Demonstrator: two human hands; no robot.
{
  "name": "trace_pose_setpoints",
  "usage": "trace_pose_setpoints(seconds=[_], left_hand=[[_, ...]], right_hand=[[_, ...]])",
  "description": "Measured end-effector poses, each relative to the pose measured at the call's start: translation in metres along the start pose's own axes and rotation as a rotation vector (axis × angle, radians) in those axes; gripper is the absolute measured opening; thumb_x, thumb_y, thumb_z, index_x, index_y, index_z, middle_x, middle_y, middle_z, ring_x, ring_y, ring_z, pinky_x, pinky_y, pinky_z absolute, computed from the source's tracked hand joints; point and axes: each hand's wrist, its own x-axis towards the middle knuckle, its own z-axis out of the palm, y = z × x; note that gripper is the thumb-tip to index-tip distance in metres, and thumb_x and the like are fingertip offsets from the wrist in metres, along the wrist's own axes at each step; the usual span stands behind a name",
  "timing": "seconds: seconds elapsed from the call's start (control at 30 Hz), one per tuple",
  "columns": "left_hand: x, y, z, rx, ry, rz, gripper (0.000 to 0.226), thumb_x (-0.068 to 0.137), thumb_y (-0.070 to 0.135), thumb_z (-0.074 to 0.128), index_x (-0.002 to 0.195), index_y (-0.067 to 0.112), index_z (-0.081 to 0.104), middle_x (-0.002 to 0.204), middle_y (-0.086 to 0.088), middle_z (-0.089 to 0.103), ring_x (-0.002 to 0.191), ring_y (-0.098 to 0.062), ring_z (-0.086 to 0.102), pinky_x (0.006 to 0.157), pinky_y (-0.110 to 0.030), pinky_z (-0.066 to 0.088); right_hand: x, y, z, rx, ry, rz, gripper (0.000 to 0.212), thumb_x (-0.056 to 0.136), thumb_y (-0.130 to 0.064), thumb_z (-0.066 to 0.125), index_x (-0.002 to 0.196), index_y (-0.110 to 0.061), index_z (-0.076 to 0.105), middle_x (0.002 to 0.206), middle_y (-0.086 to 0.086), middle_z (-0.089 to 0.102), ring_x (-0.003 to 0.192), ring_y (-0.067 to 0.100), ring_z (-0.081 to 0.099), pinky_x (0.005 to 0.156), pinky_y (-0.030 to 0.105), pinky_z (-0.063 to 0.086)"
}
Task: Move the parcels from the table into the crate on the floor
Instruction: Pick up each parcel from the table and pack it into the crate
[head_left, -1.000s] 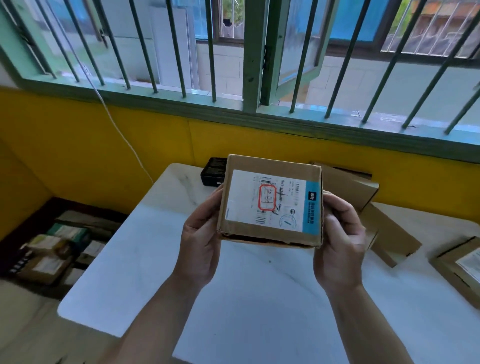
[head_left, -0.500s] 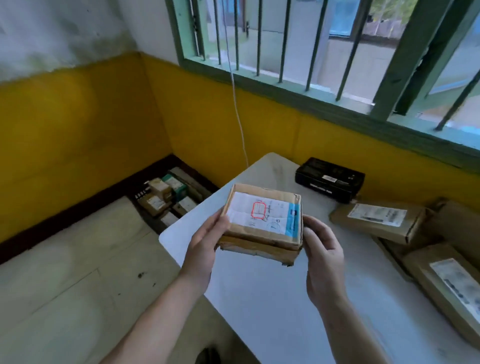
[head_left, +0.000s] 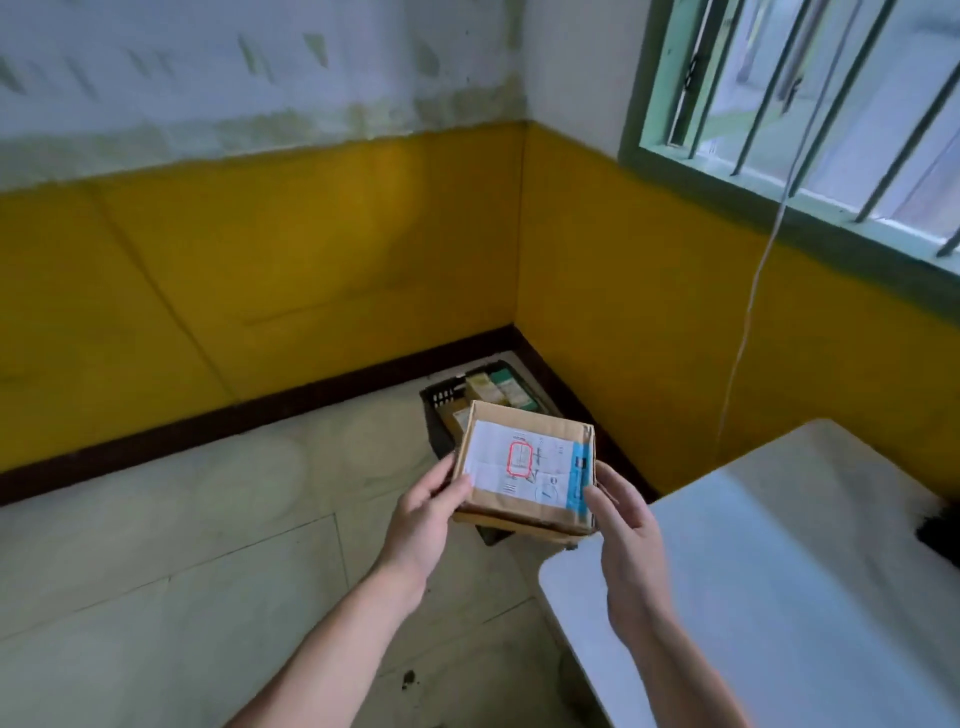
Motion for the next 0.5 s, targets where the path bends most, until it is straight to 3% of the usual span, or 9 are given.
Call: trace_pose_setpoints(seconds=[0.1, 0.2, 0.27, 0.37, 0.43, 0.5], left_hand=[[0.052, 0.010, -0.038, 0.032, 0.014, -0.026, 0.036, 0.091, 0.034, 0.062, 0.126, 0.042, 0.064, 0.115, 0.016, 0.072, 0.121, -0.016, 0.060, 0.114, -0.048, 0.037], [0.102, 0.015, -0.057, 0.070, -0.008, -0.056, 0.040, 0.091, 0.031, 0.062, 0.130, 0.036, 0.063, 0.119, 0.011, 0.071, 0.121, -0.018, 0.060, 0.113, -0.049, 0.038], [0.133, 0.013, -0.060, 0.105, -0.031, -0.077, 0.038, 0.094, 0.025, 0.061, 0.131, 0.033, 0.062, 0.120, 0.010, 0.071, 0.121, -0.018, 0.060, 0.112, -0.047, 0.039], [0.182, 0.008, -0.055, 0.156, -0.073, -0.092, 0.038, 0.096, 0.019, 0.060, 0.131, 0.033, 0.062, 0.118, 0.016, 0.070, 0.119, -0.010, 0.060, 0.101, -0.026, 0.045], [0.216, 0.004, -0.047, 0.187, -0.096, -0.110, 0.038, 0.096, 0.018, 0.060, 0.129, 0.036, 0.062, 0.112, 0.026, 0.069, 0.111, 0.002, 0.060, 0.086, -0.011, 0.041], [0.251, -0.003, -0.038, 0.231, -0.126, -0.150, 0.036, 0.097, 0.020, 0.059, 0.123, 0.045, 0.061, 0.102, 0.036, 0.066, 0.102, 0.014, 0.059, 0.078, -0.005, 0.038]], right_hand=[[0.034, 0.008, 0.051, 0.029, 0.020, 0.026, 0.027, 0.094, -0.020, 0.061, 0.117, -0.034, 0.065, 0.093, -0.016, 0.073, 0.096, 0.004, 0.067, 0.052, 0.019, 0.055], [0.065, 0.017, 0.081, 0.004, 0.053, 0.018, 0.029, 0.094, -0.017, 0.061, 0.119, -0.032, 0.063, 0.089, -0.022, 0.072, 0.088, -0.012, 0.065, 0.050, 0.014, 0.052], [0.085, 0.022, 0.093, -0.018, 0.087, 0.025, 0.031, 0.094, -0.016, 0.062, 0.121, -0.030, 0.062, 0.091, -0.020, 0.072, 0.088, -0.014, 0.064, 0.051, 0.012, 0.051], [0.122, 0.027, 0.104, -0.037, 0.155, 0.066, 0.036, 0.094, -0.016, 0.062, 0.127, -0.031, 0.059, 0.109, -0.011, 0.069, 0.091, -0.005, 0.067, 0.052, 0.015, 0.052], [0.152, 0.034, 0.109, -0.049, 0.185, 0.093, 0.041, 0.094, -0.016, 0.061, 0.132, -0.032, 0.057, 0.123, -0.007, 0.063, 0.103, 0.002, 0.063, 0.060, 0.017, 0.050], [0.185, 0.046, 0.114, -0.027, 0.216, 0.130, 0.044, 0.094, -0.014, 0.060, 0.134, -0.033, 0.056, 0.130, -0.005, 0.060, 0.112, 0.006, 0.057, 0.068, 0.019, 0.048]])
